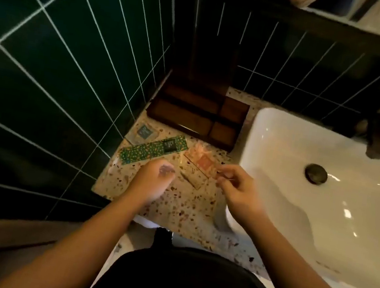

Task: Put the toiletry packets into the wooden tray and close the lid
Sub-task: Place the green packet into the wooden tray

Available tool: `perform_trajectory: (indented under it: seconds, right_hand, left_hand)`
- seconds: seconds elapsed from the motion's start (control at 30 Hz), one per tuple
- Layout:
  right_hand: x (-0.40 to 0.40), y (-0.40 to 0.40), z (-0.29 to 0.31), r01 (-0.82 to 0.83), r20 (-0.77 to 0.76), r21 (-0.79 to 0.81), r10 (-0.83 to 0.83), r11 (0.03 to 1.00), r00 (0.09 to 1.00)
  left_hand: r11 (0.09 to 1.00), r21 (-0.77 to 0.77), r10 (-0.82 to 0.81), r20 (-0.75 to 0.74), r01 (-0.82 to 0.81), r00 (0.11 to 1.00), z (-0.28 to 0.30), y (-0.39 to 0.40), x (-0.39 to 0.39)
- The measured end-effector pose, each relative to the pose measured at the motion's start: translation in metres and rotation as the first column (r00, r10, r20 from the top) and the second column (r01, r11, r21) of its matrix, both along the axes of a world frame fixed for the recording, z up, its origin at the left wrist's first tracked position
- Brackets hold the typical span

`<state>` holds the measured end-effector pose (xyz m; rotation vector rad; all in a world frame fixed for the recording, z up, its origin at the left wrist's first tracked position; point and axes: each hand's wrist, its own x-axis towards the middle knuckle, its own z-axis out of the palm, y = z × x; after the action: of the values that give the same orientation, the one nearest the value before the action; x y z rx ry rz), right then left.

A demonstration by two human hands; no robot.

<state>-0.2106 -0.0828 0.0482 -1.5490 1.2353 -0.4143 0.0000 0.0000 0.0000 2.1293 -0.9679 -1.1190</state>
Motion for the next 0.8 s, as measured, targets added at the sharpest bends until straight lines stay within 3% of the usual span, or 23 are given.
perform_trajectory:
  seconds: [0.3,0.53,0.8]
  right_hand:
    - [0.061,-0.047,-0.011,-0.004,-0.265,-0.067,-0.014,0.998,0.964]
    - [0.085,-0.089,-0.034,-0.158,-0.470,-0.005,0.137,0.987,0.872]
    - [0.090,-0.112,-0.059,-0.334,-0.679,0.109,0.316,0.936,0.663]
  left_hand:
    - [0.970,0.156,-0.233,0.358,0.188,0.904,-0.032,-0.039,0.054]
    - [0.943,0.235,-0.317,0.424,0.235,0.848,-0.054,-0.063,0.078]
    - [0.904,0.333,-0.406,0.481,0.267,0.777,-0.062,-0.078,0.084]
